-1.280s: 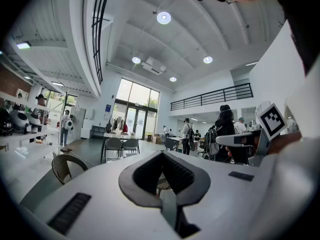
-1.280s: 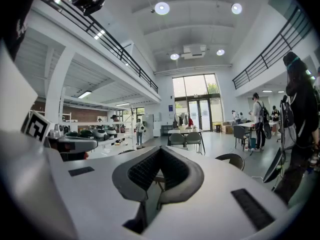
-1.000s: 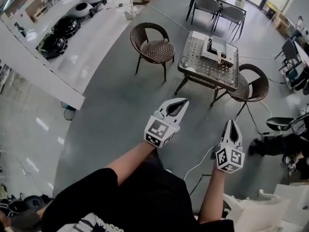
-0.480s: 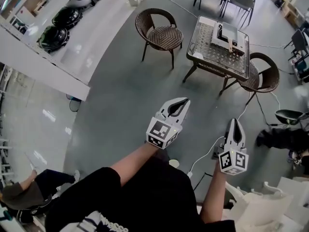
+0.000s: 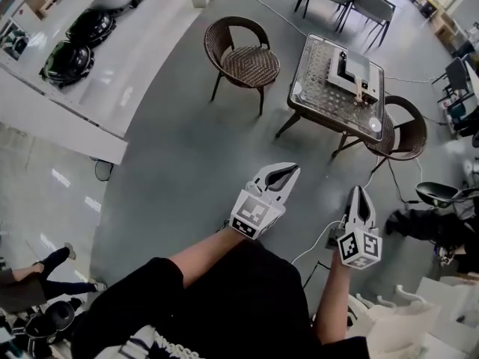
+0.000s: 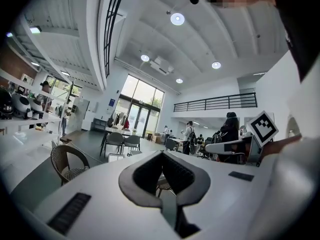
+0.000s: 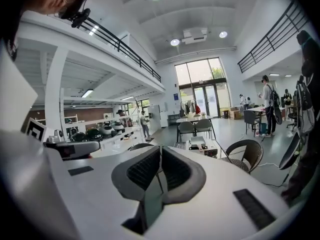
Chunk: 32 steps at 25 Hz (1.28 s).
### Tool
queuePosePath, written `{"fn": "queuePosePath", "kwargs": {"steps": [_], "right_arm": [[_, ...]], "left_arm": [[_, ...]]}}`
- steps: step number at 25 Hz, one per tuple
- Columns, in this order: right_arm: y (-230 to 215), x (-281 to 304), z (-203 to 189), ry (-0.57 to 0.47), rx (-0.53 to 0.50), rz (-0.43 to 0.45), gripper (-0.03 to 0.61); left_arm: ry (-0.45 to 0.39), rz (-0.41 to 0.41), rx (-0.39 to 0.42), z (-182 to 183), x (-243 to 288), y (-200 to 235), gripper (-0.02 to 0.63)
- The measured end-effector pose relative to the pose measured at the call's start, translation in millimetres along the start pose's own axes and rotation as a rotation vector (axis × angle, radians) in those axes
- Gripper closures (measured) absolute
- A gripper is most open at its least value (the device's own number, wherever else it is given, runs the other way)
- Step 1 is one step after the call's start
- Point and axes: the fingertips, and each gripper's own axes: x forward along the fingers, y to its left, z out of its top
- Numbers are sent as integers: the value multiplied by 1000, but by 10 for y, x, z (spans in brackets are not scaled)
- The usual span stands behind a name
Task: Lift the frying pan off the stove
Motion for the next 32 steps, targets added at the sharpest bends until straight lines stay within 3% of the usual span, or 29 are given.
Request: {"fn": "queuePosePath", "kwargs": {"steps": [7,18,21,27,32], "right_arm": [[402,462,59,6,-44,7,546],[376,782,168,7,-51,-39,546],[293,865,135,-8,-56,-31,546],[28,1113,83,-1,-9,-34,546],[-457,1446,164,-4,15,-25,546]], "left_arm": [[7,-49,-13,55,156,534,606],[14,-75,-30,34,354,861,606],[11,-70,-21,42,476,890,606],[-2,14,36,69,791,1035,606],[15,53,63,102,1335,1070,606]]}}
